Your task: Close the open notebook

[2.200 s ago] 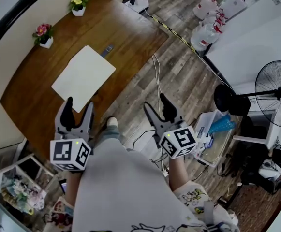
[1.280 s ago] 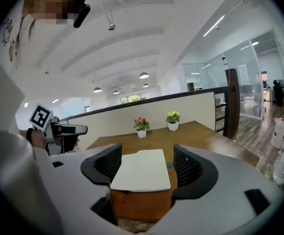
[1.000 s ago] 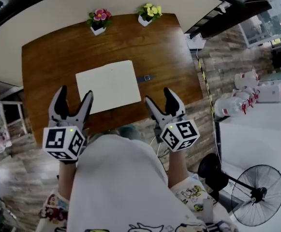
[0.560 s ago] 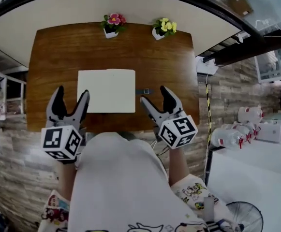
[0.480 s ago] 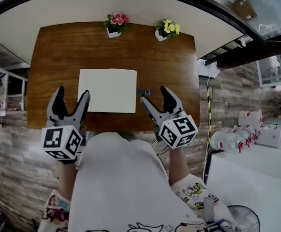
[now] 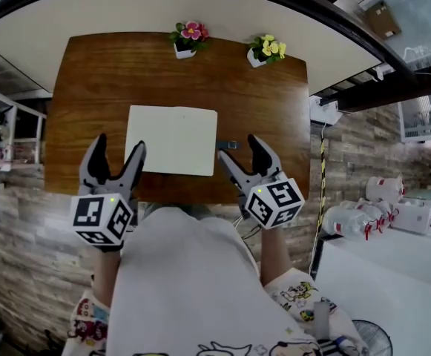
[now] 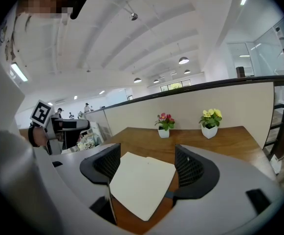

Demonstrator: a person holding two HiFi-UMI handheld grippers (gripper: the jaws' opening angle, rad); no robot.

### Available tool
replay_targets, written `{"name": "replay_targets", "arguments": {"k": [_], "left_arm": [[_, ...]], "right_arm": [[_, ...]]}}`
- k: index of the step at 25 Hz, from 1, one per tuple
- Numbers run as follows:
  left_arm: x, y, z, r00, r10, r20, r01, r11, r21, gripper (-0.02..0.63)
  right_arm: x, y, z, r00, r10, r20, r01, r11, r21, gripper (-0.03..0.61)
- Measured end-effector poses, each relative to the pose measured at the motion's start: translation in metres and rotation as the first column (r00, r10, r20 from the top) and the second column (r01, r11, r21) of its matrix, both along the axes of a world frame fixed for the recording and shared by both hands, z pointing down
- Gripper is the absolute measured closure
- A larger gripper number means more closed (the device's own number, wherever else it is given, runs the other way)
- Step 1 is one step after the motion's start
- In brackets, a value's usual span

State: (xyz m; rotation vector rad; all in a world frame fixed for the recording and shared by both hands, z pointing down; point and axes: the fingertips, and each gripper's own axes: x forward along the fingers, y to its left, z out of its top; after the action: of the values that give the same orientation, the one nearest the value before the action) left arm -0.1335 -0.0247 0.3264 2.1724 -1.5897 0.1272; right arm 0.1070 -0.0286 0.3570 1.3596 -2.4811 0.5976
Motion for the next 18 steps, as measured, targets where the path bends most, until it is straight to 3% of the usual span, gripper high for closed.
{"name": "replay_targets", "arguments": {"k": [18], "left_arm": [[0.007, 0.006, 0.039, 0.998, 0.049, -0.050, -0.054, 0.993, -0.106, 0.265]], "right_arm": [[-0.022, -0.001, 0.033, 0.999, -0.043, -0.021, 0.041, 0.995, -0.094, 0.273]]}}
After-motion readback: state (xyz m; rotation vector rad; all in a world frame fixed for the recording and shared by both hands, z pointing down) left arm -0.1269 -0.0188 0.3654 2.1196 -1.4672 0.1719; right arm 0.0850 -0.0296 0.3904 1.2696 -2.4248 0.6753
